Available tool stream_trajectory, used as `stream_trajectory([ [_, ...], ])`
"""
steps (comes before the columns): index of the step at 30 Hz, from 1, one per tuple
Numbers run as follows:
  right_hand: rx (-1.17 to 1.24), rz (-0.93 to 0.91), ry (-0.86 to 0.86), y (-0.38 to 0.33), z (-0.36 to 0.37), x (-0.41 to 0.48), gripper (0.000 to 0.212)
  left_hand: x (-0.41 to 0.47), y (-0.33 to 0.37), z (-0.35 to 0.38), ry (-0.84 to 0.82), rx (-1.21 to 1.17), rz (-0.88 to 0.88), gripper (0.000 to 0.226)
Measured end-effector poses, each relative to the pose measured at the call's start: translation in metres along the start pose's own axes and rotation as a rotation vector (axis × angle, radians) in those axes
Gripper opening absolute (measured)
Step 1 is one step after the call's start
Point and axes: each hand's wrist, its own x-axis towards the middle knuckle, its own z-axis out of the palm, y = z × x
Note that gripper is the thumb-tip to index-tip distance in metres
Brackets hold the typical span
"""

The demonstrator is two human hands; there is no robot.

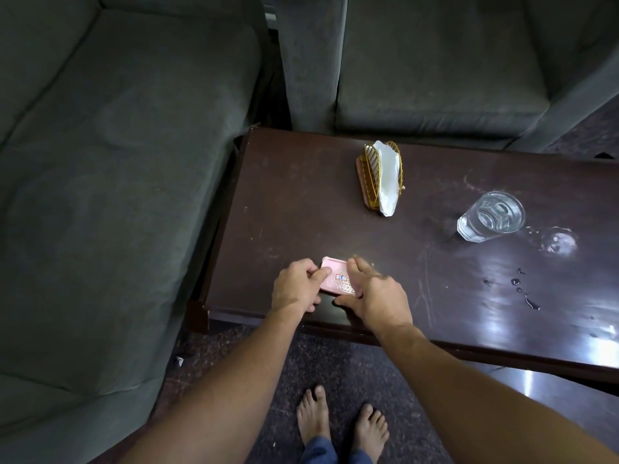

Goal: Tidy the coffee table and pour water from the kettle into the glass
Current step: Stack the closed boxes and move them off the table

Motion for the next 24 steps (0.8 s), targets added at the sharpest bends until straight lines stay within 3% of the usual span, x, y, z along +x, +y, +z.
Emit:
stream_trajectory([
  [11,0.272,-0.013,0.015,0.011,-0.003,-0.002,0.086,0.007,0.004,0.0,-0.03,-0.028,0.097,0.022],
  [15,0.442,0.126,0.12,0.027,-0.015,-0.012,0.082,0.001,0.024,0.013,-0.026,-0.028,0.15,0.018],
  [17,0.528,0.26,0.218,0.036,-0.024,-0.019,0.074,-0.005,0.042,0.024,-0.017,-0.023,0.192,0.017],
  [21,0.663,0.463,0.325,0.064,-0.055,-0.038,0.038,-0.028,0.092,0.049,-0.005,-0.014,0.265,0.017],
  [24,0.844,0.514,0.378,0.087,-0.098,-0.057,0.03,-0.051,0.145,0.065,0.018,0.0,0.313,0.02],
])
